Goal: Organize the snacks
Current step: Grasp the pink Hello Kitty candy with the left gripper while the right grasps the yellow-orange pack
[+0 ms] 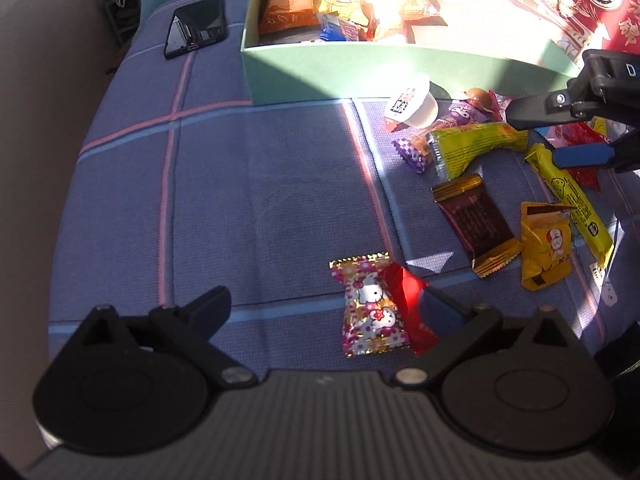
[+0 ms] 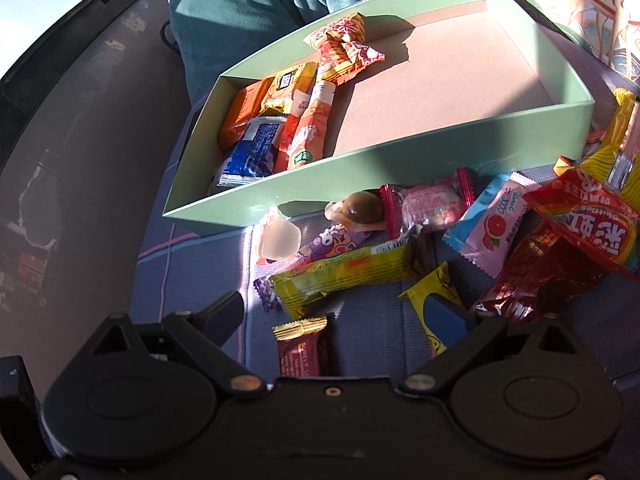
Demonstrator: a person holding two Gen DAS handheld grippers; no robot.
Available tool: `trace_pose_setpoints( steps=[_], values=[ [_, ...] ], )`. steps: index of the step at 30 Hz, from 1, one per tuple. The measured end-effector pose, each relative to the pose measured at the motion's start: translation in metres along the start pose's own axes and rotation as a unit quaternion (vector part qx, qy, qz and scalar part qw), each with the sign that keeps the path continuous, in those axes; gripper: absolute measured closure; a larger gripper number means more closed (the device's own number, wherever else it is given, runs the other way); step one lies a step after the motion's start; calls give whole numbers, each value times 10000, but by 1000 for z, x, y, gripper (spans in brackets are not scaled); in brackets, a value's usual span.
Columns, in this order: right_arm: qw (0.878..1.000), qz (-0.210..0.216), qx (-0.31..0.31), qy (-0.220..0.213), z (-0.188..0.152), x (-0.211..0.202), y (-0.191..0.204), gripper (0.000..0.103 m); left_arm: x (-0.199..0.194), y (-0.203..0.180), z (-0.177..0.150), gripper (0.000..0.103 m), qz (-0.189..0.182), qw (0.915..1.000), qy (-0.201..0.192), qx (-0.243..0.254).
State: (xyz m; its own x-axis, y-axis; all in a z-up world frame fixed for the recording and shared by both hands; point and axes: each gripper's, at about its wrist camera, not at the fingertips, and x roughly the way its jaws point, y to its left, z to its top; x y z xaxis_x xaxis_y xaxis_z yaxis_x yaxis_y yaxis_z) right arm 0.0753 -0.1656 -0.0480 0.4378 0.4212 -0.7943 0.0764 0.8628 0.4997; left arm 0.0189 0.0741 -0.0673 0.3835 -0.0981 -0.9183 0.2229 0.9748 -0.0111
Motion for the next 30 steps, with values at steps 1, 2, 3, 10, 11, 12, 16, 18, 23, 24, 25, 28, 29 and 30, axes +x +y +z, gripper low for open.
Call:
trace_pose_setpoints(
  steps=[1, 2, 3, 10, 11, 12, 16, 18, 23, 24, 25, 28, 29, 30],
  values=[
    [10000, -2, -9, 24, 0, 1, 1, 5, 0, 0, -1, 2, -19, 10000, -3, -18],
    [10000, 2, -9, 48, -1, 3, 2, 5, -1, 1, -1, 4, -44, 10000, -5, -35],
    [10000, 5, -10, 77, -1, 4, 2, 5, -1, 1, -1, 4, -63, 10000, -6, -38],
    [9998, -13, -58, 177, -15, -4, 3, 5, -5, -1, -2, 11, -158, 9998, -68, -27],
    [9998, -31, -59, 179, -19, -7, 2, 5, -5, 0, -2, 14, -133, 9999, -85, -35],
    [9998, -41, -52, 183, -22, -10, 2, 5, -6, 0, -3, 15, -94, 9999, -104, -52],
    [9998, -60, -8, 188, -36, -21, -2, 5, -11, 13, -2, 18, -85, 9993, -205, -302],
    [9998, -62, -25, 212, -43, -24, -2, 5, -15, 14, -2, 18, -71, 9994, -238, -256],
    [9991, -240, -292, 190, -59, -21, 4, 16, -8, 1, -9, 18, -115, 9999, -98, 11],
    [9989, -276, -345, 182, -61, -20, 5, 24, -7, 0, -10, 18, -106, 9999, -126, 6],
    [9984, -334, -425, 187, -64, -18, 7, 33, -6, 0, -9, 19, -97, 9998, -179, -42],
    [9964, -492, -660, 193, -71, -11, 12, 56, -3, 2, -5, 55, -237, 9995, -156, -161],
    [9956, -551, -736, 192, -73, -8, 13, 59, -1, 0, -4, 77, -285, 9994, -102, -140],
    [9949, -607, -784, 164, -75, -7, 13, 64, 1, -1, -5, 80, -263, 9996, -71, -93]
  ],
)
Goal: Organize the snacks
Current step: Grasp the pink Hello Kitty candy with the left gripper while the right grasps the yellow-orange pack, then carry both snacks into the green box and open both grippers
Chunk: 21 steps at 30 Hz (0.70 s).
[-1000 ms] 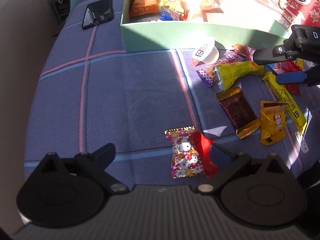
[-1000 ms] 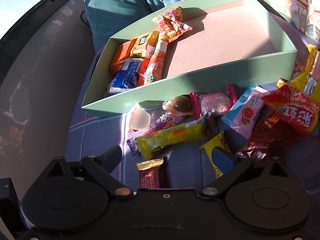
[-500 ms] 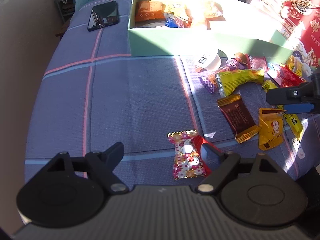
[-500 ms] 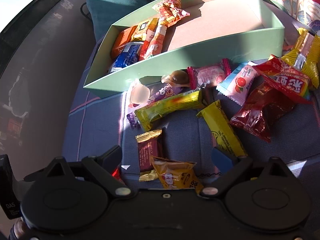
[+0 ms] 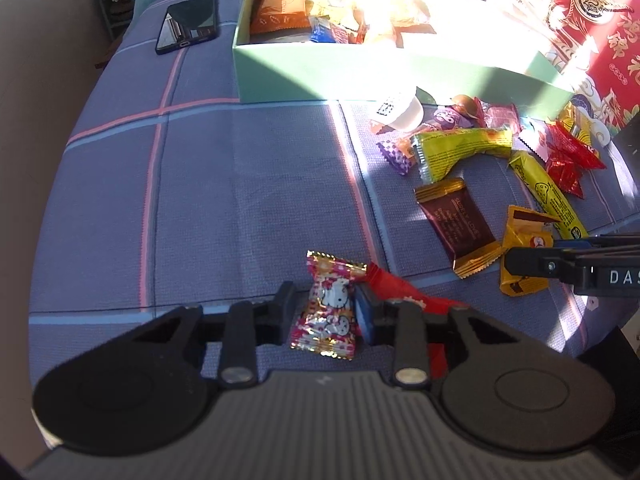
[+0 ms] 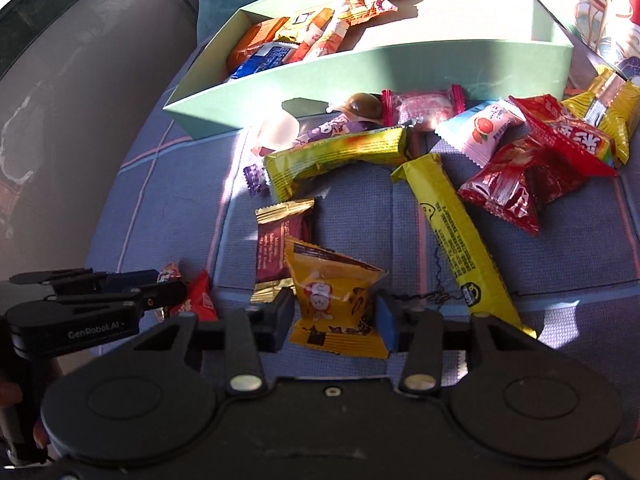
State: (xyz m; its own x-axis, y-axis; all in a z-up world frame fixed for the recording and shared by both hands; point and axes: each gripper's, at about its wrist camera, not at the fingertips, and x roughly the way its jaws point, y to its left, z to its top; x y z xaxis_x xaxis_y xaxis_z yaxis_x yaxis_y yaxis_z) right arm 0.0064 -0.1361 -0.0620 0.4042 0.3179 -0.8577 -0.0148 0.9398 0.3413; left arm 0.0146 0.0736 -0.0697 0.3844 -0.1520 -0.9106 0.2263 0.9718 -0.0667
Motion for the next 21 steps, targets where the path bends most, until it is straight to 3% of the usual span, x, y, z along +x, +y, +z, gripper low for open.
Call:
trace_pose_setpoints(
  steps=[3, 12, 15, 21],
  values=[
    [9998, -83, -96, -140, -3, 0, 0, 74, -1, -6, -4, 81, 150, 9997, -145, 143],
    [9994, 203, 37, -284, 12, -14, -7, 75, -23, 10, 6, 84, 258, 9989, -368, -105],
    [9984, 306, 113, -459, 30, -24, -11, 75, -34, 12, 22, 84, 240, 9981, -561, -113],
    [9943, 359, 285, -961, 101, -36, -23, 75, -46, 3, 90, 84, 252, 9936, -1100, 16]
  ],
)
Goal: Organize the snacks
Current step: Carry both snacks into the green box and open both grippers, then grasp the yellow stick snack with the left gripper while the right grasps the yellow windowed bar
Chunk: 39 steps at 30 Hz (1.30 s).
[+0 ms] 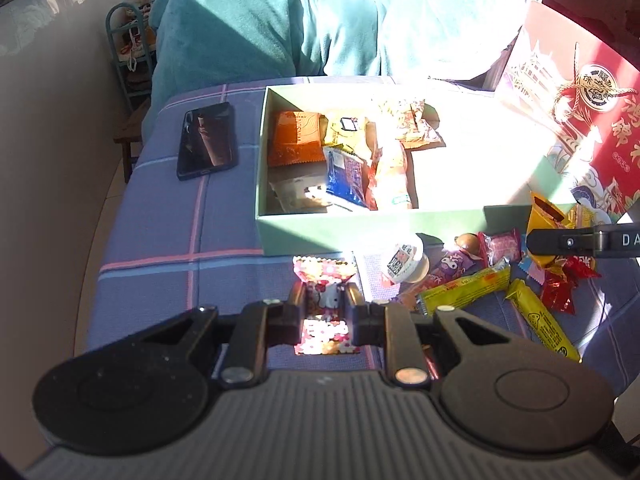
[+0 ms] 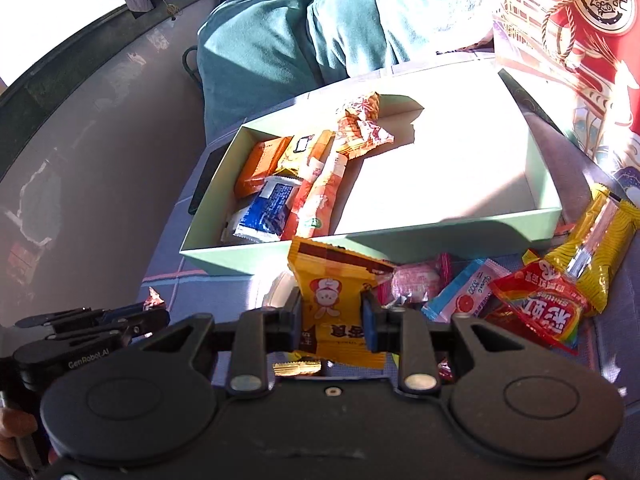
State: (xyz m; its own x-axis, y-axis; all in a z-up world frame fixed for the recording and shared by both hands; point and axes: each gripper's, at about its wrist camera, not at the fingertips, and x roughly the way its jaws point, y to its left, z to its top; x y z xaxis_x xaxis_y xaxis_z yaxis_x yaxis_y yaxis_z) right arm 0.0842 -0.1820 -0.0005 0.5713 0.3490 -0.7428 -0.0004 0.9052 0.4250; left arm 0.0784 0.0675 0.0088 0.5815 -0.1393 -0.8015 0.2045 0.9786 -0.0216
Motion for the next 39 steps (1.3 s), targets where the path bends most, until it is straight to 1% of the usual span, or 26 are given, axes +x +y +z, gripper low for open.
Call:
trace_pose_setpoints(
  steps=[3, 4, 7, 10, 13, 14, 15, 16, 17, 18, 19, 20, 21, 22, 26, 34, 39],
  values=[
    [9999, 41, 116, -61, 35, 12, -2, 75, 12, -3, 32, 83, 2, 9999, -134, -10],
    [9999, 48, 133, -63, 43, 16, -2, 75, 19, -4, 45, 84, -16, 9999, -146, -40],
    [9999, 34, 89, -36, 63, 33, 2, 75, 38, -8, 67, 84, -8, 9999, -122, 0],
    [9999, 16, 69, 102, 71, 54, 3, 75, 58, -9, 77, 83, 44, 10000, -6, 44],
    [9996, 62, 96, 267, 73, 73, 2, 74, 76, -4, 80, 83, 135, 9998, 111, 16],
    [9993, 108, 112, 329, 74, 78, 2, 72, 81, -2, 79, 79, 184, 9997, 134, 9],
    [9990, 136, 154, 401, 75, 84, 2, 68, 84, -1, 80, 73, 224, 9996, 155, 1],
    [9987, 151, 179, 443, 75, 87, 2, 51, 86, 1, 80, 48, 250, 9996, 160, -17],
    [9987, 149, 187, 439, 76, 89, 1, 40, 86, 2, 79, 22, 318, 9994, 110, -43],
    [9990, 114, 187, 389, 76, 89, 1, 28, 85, 2, 77, 12, 435, 9990, 28, -45],
    [9992, 84, 182, 355, 76, 88, 0, 26, 83, 2, 76, 3, 558, 9984, -45, -29],
    [9992, 81, 178, 356, 76, 87, -1, 26, 82, 1, 75, 2, 622, 9980, -78, -4],
    [9991, 80, 182, 370, 76, 86, -3, 23, 81, 1, 75, 2, 644, 9979, -74, 27],
    [9991, 63, 193, 371, 76, 84, -5, 16, 80, 0, 74, 2, 632, 9980, -55, 38],
    [9996, -24, 170, 231, 72, 65, -12, 9, 69, -12, 64, 0, 469, 9987, -72, 163],
    [9995, -68, 277, 138, 44, 23, -32, 8, 57, -63, 32, 0, 69, 9961, 57, 881],
    [9993, -83, 348, 115, 17, 1, -44, 8, 49, -100, 7, 0, -152, 9893, 80, 1448]
  ],
)
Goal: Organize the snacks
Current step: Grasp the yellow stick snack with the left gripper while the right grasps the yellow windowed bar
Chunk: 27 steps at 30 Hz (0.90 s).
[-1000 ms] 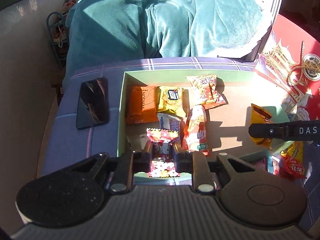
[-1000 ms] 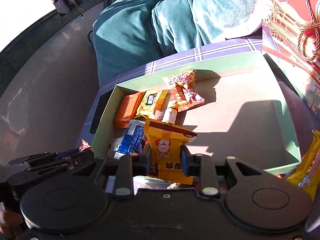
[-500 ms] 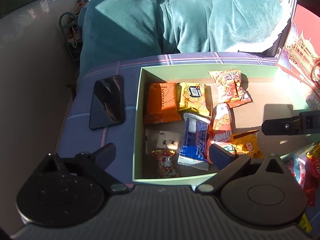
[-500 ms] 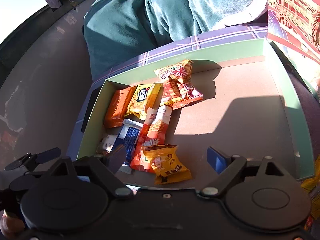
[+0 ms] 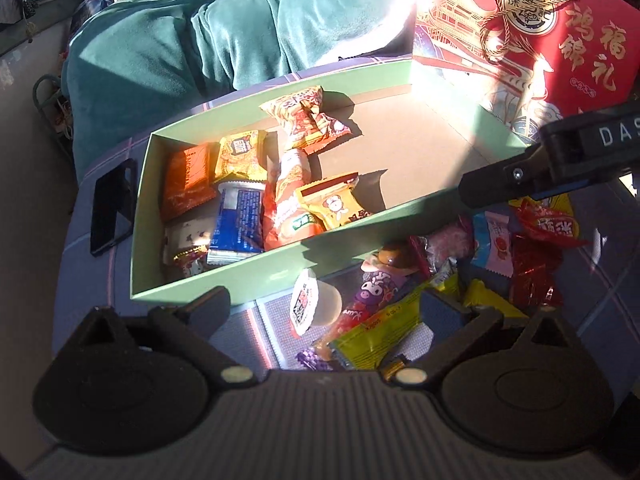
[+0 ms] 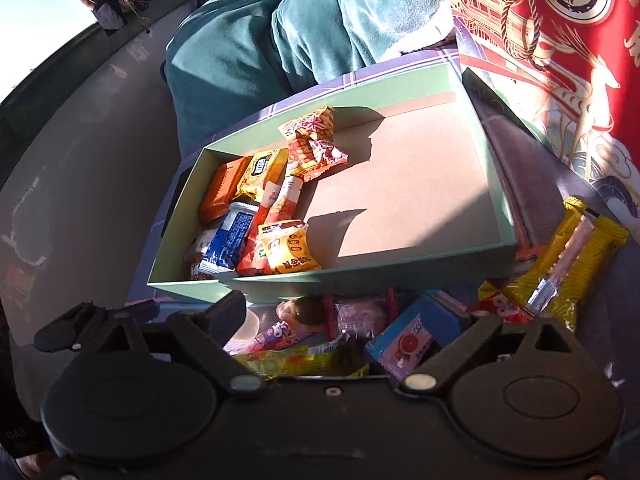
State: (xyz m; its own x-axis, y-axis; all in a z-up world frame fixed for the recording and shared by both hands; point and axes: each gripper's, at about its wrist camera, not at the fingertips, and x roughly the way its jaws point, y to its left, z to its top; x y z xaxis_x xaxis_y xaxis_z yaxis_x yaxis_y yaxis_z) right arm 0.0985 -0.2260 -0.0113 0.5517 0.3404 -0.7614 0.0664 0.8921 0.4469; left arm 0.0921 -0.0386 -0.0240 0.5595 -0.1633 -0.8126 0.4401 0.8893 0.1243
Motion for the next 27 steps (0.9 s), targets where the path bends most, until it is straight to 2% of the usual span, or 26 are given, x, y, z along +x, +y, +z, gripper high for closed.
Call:
trace_pose_setpoints(
  steps=[5, 9, 12, 15, 17, 19, 20, 24, 27],
  values=[
    [9996, -148, 243, -90, -20, -18, -26, 8, 6, -35, -10, 0, -73, 9987, 99, 495],
    [9971, -371, 619, -257, -19, -32, -56, 8, 17, -47, -8, 2, -101, 9979, 137, 625],
    [9927, -671, 910, -418, -15, -36, -80, 9, 28, -53, -4, 9, -171, 9972, 221, 696],
    [9870, -959, 1180, -530, -8, -31, -101, 14, 38, -58, -1, 24, -295, 9962, 366, 738],
    [9823, -1121, 1378, -590, -5, -26, -115, 20, 43, -62, 1, 47, -465, 9951, 490, 718],
    [9786, -1190, 1568, -601, 0, -19, -124, 27, 46, -66, 1, 59, -592, 9935, 586, 775],
    [9766, -1266, 1629, -603, 1, -15, -128, 27, 47, -68, 0, 62, -642, 9926, 615, 824],
    [9722, -1499, 1713, -554, 8, 8, -134, 27, 53, -67, -6, 62, -767, 9914, 789, 707],
    [9723, -1612, 1616, -494, 8, 22, -131, 27, 55, -65, -7, 54, -735, 9918, 801, 668]
  ],
)
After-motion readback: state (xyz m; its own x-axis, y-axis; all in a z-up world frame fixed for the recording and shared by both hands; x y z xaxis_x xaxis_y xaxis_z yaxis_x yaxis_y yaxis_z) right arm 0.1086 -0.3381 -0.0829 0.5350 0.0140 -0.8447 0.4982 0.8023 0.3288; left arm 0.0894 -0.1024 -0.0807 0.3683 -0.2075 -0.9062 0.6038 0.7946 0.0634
